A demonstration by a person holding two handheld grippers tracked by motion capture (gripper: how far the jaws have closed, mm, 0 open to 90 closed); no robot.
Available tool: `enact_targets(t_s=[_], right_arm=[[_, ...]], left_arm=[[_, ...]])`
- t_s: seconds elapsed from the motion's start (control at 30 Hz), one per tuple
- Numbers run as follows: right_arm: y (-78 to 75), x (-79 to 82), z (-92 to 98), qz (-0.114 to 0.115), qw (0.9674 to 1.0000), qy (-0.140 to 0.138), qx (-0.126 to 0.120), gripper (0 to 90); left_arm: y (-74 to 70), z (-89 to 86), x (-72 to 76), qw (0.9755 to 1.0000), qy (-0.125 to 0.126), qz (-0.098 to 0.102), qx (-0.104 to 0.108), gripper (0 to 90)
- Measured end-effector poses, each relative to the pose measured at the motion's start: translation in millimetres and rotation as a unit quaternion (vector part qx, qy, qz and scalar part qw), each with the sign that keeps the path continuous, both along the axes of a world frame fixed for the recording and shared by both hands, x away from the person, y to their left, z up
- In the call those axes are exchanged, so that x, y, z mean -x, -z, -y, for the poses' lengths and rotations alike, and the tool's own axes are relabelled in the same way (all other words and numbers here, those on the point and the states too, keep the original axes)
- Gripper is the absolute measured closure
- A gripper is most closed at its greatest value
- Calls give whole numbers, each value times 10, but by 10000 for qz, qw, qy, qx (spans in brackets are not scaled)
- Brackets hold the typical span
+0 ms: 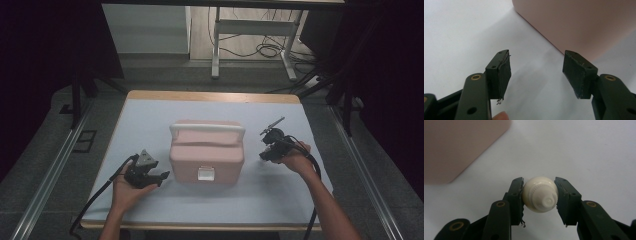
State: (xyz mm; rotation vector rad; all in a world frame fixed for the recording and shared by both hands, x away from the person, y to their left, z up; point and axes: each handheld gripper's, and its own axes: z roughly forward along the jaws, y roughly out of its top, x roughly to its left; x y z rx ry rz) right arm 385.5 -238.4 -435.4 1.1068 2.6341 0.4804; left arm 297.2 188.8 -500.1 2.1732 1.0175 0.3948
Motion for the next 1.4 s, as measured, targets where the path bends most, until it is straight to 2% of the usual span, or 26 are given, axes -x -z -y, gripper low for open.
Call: enact_targets(t_s=[0.13, 0.33, 0.53, 0.6, 1.2, 1.4], right_arm=[[77, 41, -60, -106, 9999, -112, 26, 603], [109, 133, -162, -114, 9994, -321, 23, 603], [178, 186, -224, -135, 9987, -426, 239, 602], [203, 187, -220, -139, 9986, -442, 236, 602], [195, 246, -155, -89, 9991, -405, 126, 582], [48, 295, -59, 122, 9993, -282, -204, 536]], left_arm=[[1, 1, 1, 10000, 0, 0, -9, 394], [1, -2, 1, 10000, -1, -1, 4, 394], [0, -3, 5, 10000, -3, 12, 23, 394], [2, 1, 4, 10000, -5, -7, 7, 395], [3, 4, 6, 10000, 8, -41, 5, 394], [-5, 2, 10, 10000, -12, -37, 33, 394]])
